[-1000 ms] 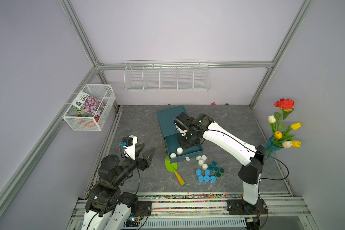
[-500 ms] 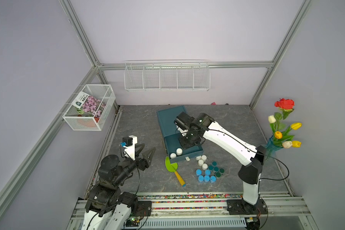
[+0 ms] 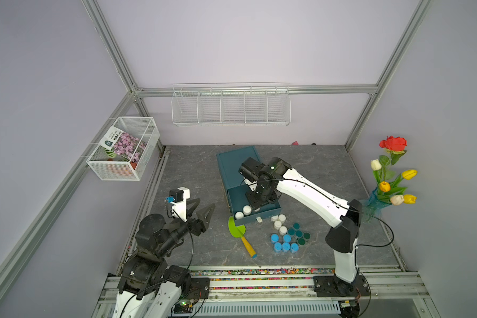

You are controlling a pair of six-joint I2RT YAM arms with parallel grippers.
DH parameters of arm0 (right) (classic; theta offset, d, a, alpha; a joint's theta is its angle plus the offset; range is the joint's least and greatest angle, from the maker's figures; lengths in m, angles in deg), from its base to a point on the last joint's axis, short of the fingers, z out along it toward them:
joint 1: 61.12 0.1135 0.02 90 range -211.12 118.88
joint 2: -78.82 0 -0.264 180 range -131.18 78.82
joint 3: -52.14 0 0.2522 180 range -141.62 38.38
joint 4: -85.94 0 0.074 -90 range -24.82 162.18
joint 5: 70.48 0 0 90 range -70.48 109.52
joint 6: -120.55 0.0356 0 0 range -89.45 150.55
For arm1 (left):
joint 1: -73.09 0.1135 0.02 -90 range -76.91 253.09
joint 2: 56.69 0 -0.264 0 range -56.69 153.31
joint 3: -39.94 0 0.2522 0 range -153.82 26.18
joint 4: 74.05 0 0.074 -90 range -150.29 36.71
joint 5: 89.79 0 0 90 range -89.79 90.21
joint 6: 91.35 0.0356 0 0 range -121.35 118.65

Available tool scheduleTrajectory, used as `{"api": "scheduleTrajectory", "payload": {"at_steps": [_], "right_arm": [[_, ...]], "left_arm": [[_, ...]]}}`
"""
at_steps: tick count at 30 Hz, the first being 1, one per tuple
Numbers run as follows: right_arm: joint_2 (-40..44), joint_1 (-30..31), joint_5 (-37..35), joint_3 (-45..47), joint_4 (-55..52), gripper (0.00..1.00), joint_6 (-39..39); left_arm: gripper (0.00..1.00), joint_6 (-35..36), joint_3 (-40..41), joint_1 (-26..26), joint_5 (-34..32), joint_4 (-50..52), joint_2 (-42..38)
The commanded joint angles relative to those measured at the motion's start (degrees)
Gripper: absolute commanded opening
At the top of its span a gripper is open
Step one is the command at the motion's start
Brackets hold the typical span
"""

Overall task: Put the paint cans in the drawer according to color
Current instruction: Place the paint can in the drawer, then pick up the paint can at the center of the board.

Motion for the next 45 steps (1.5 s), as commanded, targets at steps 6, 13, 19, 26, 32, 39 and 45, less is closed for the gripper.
{"api": "scheduleTrajectory", "payload": {"at_steps": [6,13,19,26,32,39,45], "right_arm": [[3.9,-1.9,-4.6,-5.2,-1.8,0.59,0.8],[15.9,-7.9,-16.3,2.9,1.4,0.52,4.6],[29.5,-23.0,-3.6,35.8,16.8,0.55,13.6],[25.0,-27.1,9.1,50.1,31.7,0.62,19.6],[16.0,-27.0,11.6,51.3,34.3,0.63,18.5],[13.5,-26.9,13.6,52.0,37.6,0.64,21.4],[10.5,-25.2,12.7,50.8,36.2,0.63,23.0]], "left_arm": [[0.7,-0.2,-0.5,-0.1,-0.2,-0.8,0.2],[0.7,-0.4,-0.3,-0.2,-0.1,-0.7,0.2],[0.7,-0.4,-0.3,-0.2,-0.3,-0.6,0.2],[0.71,-0.8,-0.2,-0.1,0.0,-0.1,-0.1],[0.71,-0.4,-0.4,-0.2,-0.1,-0.5,0.1],[0.7,-0.7,-0.3,-0.2,-0.3,-0.6,0.3],[0.7,-0.7,-0.2,-0.2,-0.2,-1.0,0.5]]}}
